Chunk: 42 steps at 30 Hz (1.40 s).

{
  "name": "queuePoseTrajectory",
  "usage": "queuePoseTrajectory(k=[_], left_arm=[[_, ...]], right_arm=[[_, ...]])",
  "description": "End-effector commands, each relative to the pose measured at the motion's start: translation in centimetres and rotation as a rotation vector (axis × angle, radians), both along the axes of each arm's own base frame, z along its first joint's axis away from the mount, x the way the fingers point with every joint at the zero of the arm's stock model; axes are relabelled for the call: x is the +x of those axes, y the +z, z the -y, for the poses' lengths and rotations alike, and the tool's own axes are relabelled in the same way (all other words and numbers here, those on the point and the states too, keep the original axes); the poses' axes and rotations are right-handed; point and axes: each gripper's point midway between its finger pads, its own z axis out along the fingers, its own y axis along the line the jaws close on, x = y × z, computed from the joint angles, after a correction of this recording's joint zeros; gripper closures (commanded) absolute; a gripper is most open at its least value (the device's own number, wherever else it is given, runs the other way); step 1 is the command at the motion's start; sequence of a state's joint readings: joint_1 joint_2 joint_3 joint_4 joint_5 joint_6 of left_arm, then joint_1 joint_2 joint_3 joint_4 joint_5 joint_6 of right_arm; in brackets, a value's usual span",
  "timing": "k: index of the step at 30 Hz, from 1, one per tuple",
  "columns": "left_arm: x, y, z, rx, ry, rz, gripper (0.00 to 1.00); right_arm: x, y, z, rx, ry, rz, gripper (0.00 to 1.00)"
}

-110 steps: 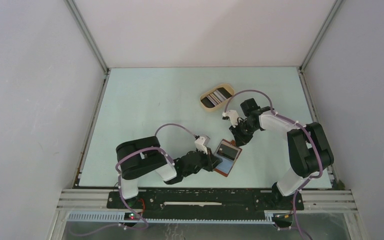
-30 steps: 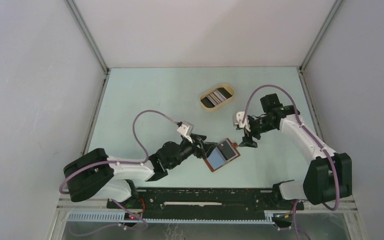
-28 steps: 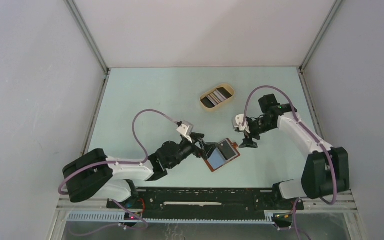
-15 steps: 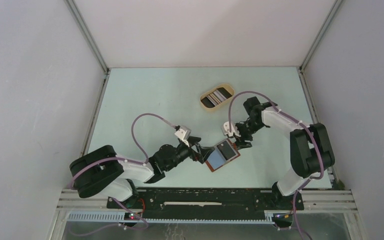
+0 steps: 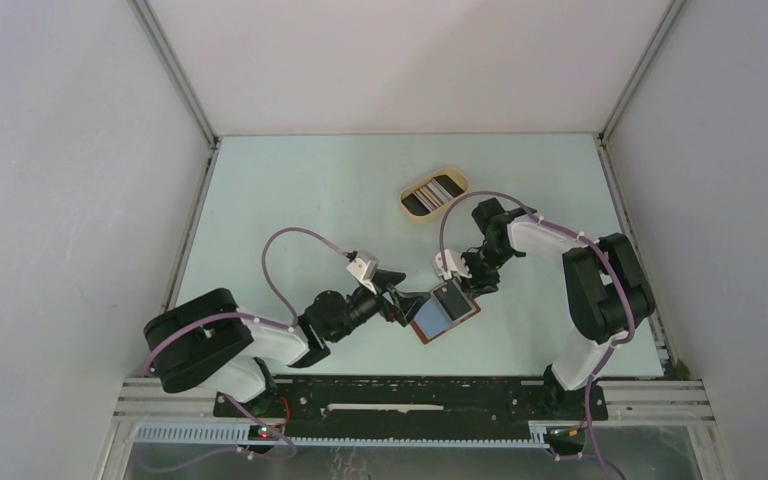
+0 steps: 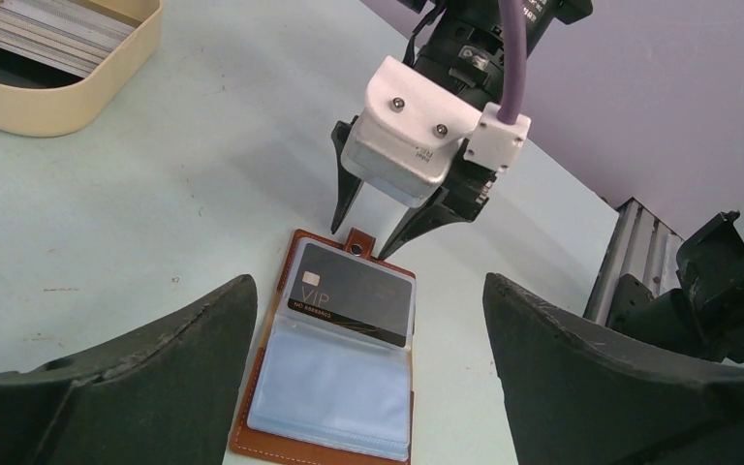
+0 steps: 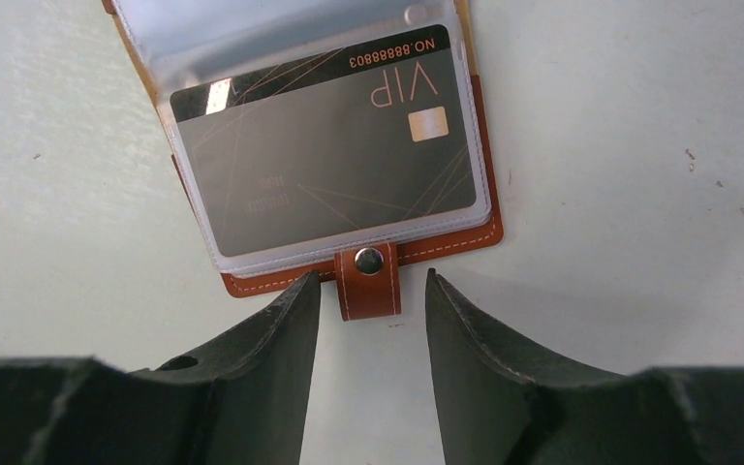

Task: Put the credit cards into the card holder
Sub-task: Close the card holder at the center of the board.

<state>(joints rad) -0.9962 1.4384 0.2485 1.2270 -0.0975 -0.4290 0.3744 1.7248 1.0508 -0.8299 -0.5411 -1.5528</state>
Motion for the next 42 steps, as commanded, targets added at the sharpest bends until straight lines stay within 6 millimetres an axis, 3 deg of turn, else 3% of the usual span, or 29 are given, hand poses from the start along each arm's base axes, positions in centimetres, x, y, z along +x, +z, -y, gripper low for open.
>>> queuePoseTrajectory(k=[1,12,25,31,34,38,42], left_arm=[[-0.1,0.4,-0.2,-0.021,-0.006,0.021,0.09],[-0.1,0.4,0.0,-0.026,-0.013,0.018,0.11],[-0.1,0.4,0.0,-0.033,-0.019,0.015,0.14],[-0.2,0.3,0.1,-0.033,-0.027,0.013,0.17],[-0.2,0.2,0.2,-0.035,-0.034,0.008,0.23],[-0.1,0.1,0.6,-0.044,-0.051,-0.009,0.39],[0.1,0.0,0.7,-0.060,-0.068,-0.032,0.46]], right_arm=[[0.9,0.3,-0.7,-0.009,0.010,0.030,0.49],[0.5,0.2,-1.4,0.007,0.018,0.015,0.53],[1.2,1.2,-1.3,0.074,-0.066,-0.004,0.75],[1.3,1.7,-1.1,0.106,-0.105,-0.021,0.76],[1.4,2.0,-1.0,0.128,-0.125,-0.034,0.74],[1.5,2.2,-0.8,0.141,-0.160,-0.052,0.71],[1.5,2.1,-0.5,0.140,-0.178,-0.073,0.69]])
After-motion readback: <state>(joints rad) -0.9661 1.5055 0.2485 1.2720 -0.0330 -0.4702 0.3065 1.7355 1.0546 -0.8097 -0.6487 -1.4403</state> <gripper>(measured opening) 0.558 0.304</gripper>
